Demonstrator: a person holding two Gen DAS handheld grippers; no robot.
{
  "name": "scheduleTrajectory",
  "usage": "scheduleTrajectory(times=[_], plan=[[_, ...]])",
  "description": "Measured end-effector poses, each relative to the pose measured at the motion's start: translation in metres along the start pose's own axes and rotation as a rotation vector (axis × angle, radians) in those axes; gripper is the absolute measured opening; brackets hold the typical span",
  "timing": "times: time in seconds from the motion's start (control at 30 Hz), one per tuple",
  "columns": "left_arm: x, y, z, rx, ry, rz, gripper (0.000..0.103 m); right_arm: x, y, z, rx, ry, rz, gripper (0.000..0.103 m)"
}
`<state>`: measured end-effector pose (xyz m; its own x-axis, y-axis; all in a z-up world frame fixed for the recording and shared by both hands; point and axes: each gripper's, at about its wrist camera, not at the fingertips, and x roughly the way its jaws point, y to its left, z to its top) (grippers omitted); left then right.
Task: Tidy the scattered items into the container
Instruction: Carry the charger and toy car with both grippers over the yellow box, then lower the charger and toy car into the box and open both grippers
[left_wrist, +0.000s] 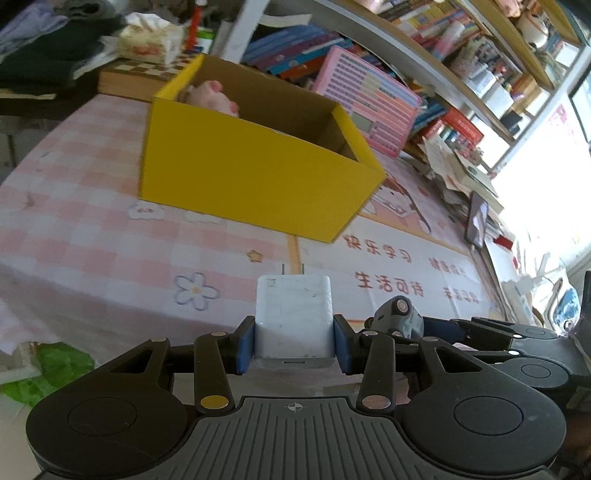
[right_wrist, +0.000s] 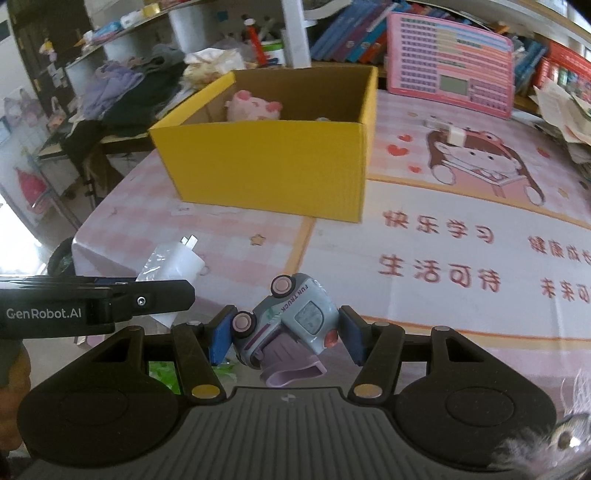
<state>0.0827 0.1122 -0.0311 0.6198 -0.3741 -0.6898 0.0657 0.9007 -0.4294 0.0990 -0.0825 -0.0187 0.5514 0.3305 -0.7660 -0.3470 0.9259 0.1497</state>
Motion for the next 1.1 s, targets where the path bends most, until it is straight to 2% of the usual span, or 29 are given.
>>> scheduleTrajectory(times=[0.33, 0.57, 0.83, 1.1], plan=[[-0.014, 0.018, 0.016, -0.041, -0.072, 0.051, 0.041, 0.011, 0.026, 0.027, -0.109, -0.046, 0.052, 0.057], [-0.014, 0.016, 0.038, -0.014, -0.123, 0.065, 0.041, 0.016, 0.027, 0.052, -0.152, -0.105, 0.055, 0.057], [-0.008, 0.005, 0.076, 0.055, -0.190, 0.079, 0.041, 0.022, 0.017, 0.092, -0.187, -0.188, 0.053, 0.057], [0.014, 0.000, 0.127, 0.105, -0.227, 0.093, 0.041, 0.035, 0.001, 0.139, -0.196, -0.246, 0.054, 0.057]])
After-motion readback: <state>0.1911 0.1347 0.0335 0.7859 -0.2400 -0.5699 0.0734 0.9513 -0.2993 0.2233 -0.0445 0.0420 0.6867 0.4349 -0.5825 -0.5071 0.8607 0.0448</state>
